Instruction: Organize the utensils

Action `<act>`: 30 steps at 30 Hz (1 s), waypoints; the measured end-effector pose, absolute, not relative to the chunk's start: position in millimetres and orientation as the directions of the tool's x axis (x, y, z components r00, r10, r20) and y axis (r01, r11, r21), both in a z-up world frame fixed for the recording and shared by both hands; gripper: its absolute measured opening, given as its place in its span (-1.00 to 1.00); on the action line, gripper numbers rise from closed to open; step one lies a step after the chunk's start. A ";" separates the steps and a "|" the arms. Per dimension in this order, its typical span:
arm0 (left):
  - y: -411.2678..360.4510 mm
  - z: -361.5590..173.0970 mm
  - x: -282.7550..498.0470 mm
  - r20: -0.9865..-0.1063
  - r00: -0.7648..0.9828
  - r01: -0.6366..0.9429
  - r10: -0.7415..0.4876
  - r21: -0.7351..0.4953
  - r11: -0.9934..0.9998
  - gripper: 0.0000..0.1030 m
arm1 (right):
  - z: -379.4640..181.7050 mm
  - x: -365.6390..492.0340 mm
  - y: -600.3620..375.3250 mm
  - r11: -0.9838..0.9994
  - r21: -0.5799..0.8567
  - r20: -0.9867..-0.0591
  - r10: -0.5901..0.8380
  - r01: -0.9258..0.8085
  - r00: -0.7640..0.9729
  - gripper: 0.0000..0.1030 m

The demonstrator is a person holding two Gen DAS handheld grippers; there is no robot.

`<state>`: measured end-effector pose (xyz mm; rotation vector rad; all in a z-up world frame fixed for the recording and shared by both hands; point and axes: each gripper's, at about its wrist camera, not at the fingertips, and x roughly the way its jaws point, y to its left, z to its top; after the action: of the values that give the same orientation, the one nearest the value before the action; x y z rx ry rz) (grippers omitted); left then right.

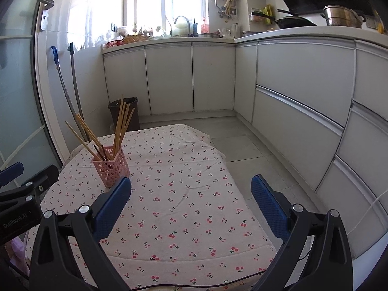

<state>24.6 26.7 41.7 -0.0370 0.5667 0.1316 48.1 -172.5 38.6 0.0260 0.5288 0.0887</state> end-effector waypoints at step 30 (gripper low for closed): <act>24.2 36.3 26.5 -0.558 0.824 -0.131 0.102 -0.012 0.991 0.86 | 29.0 55.2 -178.3 0.995 0.079 -0.540 0.093 -0.059 0.837 0.87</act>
<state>26.5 24.2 36.3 -0.0503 0.5901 0.1236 55.2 -178.3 29.0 0.0603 0.5740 0.0808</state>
